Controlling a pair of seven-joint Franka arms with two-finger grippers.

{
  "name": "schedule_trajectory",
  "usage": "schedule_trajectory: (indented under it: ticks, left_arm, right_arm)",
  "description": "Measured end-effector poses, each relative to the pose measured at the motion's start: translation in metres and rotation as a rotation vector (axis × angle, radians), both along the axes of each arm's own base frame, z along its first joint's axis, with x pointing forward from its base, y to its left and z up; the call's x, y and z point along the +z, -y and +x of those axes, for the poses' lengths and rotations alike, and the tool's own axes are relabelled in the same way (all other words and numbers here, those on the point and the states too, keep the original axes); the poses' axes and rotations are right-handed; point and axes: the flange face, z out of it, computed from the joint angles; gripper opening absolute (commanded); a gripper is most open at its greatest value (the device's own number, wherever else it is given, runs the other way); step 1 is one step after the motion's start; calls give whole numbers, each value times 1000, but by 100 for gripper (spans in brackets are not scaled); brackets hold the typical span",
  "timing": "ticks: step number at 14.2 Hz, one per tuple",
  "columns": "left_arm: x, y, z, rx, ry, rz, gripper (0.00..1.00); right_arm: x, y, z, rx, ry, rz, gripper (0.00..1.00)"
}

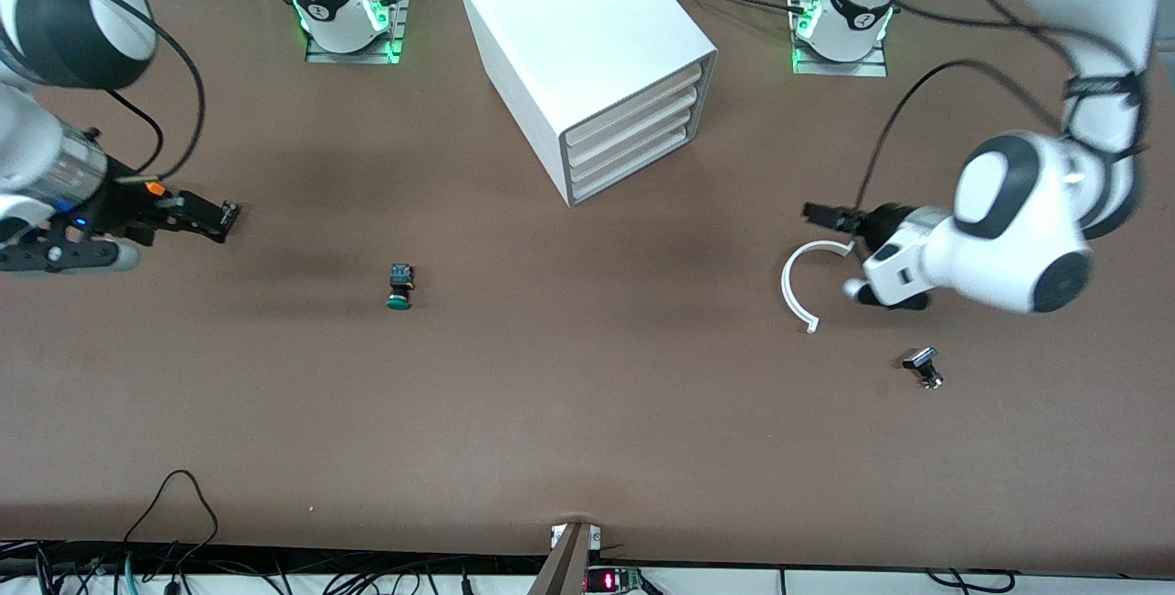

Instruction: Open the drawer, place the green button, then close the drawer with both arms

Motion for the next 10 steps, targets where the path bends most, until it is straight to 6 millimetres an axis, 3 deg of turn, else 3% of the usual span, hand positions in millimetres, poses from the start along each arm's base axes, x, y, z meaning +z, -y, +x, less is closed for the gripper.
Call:
schedule_trajectory:
  ticks: [3, 5, 7, 10]
  left_arm:
    - [-88, 53, -38, 99, -43, -105, 100]
    - [-117, 87, -75, 112, -71, -177, 99]
    - [-124, 108, -98, 127, -95, -226, 98]
    - [-114, 126, -123, 155, -129, -273, 99]
  right_arm:
    - [-31, -29, 14, 40, -5, -11, 100]
    - [-47, -42, 19, 57, -10, -17, 100]
    - [-68, -58, 25, 81, -5, -23, 100]
    - [-119, -87, 37, 118, -5, -38, 100]
